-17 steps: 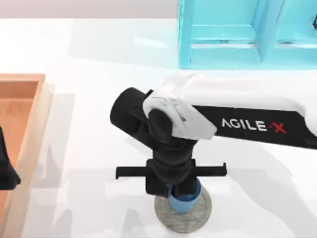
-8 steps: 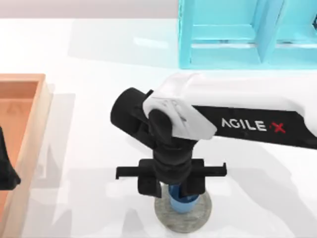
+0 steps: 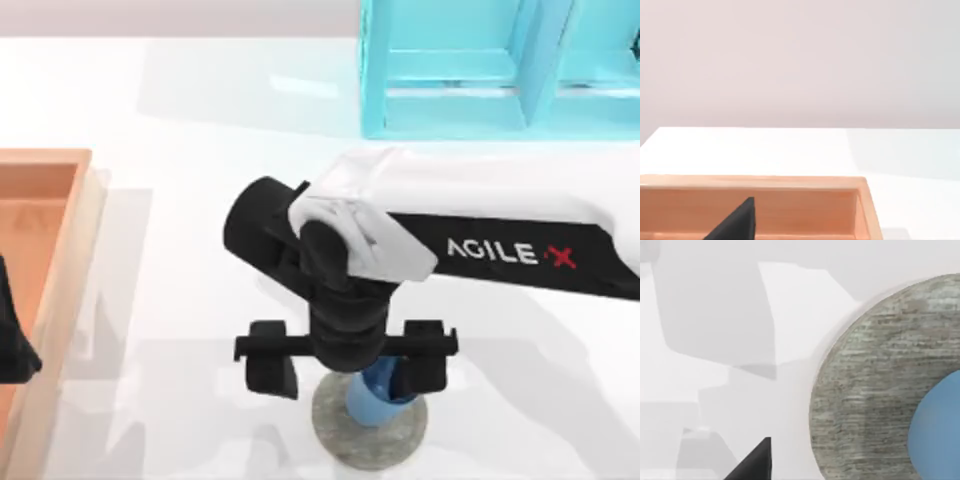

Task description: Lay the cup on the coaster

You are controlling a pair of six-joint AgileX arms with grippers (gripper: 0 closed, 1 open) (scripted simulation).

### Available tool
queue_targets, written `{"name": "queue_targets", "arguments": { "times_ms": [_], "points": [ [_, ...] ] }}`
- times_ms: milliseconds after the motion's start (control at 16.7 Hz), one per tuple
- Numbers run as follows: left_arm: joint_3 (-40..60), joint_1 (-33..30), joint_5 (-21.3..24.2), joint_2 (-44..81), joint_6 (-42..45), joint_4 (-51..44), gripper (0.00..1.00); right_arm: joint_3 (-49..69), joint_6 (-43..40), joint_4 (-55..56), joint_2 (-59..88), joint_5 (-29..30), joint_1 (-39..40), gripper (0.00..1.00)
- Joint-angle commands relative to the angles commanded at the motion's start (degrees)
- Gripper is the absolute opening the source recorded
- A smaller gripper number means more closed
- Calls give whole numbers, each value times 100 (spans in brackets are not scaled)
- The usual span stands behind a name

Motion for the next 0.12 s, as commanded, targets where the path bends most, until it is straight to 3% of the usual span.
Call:
{"name": "queue_targets", "arguments": {
  "times_ms": [120],
  "points": [
    [0, 0, 0, 0, 0, 0, 100, 0, 0, 0, 0, 0, 0, 100]
  ]
}}
